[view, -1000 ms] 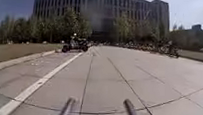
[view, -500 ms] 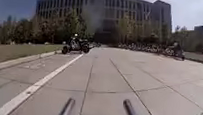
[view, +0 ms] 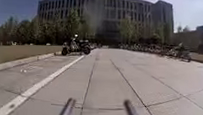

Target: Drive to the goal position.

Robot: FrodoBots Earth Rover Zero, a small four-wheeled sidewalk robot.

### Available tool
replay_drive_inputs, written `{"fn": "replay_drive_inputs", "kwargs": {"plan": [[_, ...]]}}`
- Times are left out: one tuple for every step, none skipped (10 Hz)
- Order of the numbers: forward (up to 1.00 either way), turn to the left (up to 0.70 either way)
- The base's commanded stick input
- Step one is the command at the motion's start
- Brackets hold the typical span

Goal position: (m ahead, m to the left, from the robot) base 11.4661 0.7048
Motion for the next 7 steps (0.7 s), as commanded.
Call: {"fn": "replay_drive_inputs", "kwargs": {"plan": [[0.7, -0.31], [0.7, -0.14], [0.7, 0.0], [0.7, 0.0], [0.7, 0.0], [0.7, 0.0], [0.7, 0.0]]}}
